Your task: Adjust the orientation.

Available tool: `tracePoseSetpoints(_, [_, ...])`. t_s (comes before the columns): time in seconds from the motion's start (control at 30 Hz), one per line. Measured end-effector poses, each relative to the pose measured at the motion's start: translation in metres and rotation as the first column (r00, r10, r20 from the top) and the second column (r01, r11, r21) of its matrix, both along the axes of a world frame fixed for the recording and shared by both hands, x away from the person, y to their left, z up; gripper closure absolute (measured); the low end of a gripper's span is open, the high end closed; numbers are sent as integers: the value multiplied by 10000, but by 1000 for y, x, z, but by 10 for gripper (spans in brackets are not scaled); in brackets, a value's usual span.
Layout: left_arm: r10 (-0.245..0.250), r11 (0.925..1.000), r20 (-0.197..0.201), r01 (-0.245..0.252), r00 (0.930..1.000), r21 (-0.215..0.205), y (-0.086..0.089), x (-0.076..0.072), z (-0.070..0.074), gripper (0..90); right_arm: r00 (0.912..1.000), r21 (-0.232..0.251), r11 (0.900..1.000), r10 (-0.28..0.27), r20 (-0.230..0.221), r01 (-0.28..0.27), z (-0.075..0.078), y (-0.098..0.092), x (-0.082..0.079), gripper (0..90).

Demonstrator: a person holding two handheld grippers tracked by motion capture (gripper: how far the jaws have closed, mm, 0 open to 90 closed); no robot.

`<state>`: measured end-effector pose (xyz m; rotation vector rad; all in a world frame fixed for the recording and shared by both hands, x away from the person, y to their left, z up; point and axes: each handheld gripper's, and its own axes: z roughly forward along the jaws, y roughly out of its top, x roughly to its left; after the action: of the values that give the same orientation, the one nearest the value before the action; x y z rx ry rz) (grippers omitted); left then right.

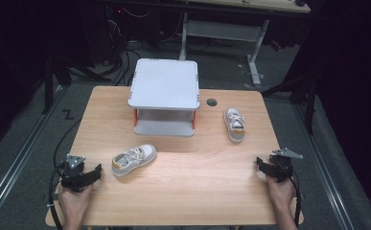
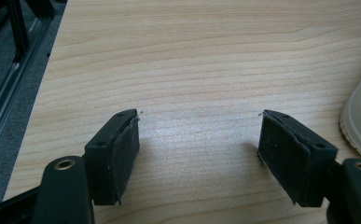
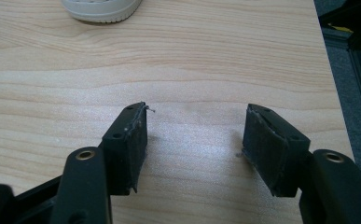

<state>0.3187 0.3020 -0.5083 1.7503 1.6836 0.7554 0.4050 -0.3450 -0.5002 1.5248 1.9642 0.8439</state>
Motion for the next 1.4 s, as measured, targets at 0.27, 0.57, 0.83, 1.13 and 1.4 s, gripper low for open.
tracePoseSetpoints(0.27, [-92,10000,-25,92,10000,-31,0,0,0,297,10000,-4,10000,-4,-1,4,0,0,0,390])
tracePoseSetpoints(0.57, [-486,9988,46,487,9988,-49,-1,0,0,346,10000,0,10000,-31,-21,31,0,0,0,378])
tracePoseSetpoints(0.83, [-522,9985,-65,520,9986,-184,-4,1,3,413,10000,4,10000,-25,-26,25,0,0,0,376])
tracePoseSetpoints(1.13, [-1105,9923,572,1134,9922,-508,-6,-3,36,429,10000,8,10000,-7,-40,7,0,0,0,371])
tracePoseSetpoints(1.4, [-1908,9771,1253,2006,9736,-705,-19,-2,65,443,10000,8,10000,-2,-46,2,0,0,0,369])
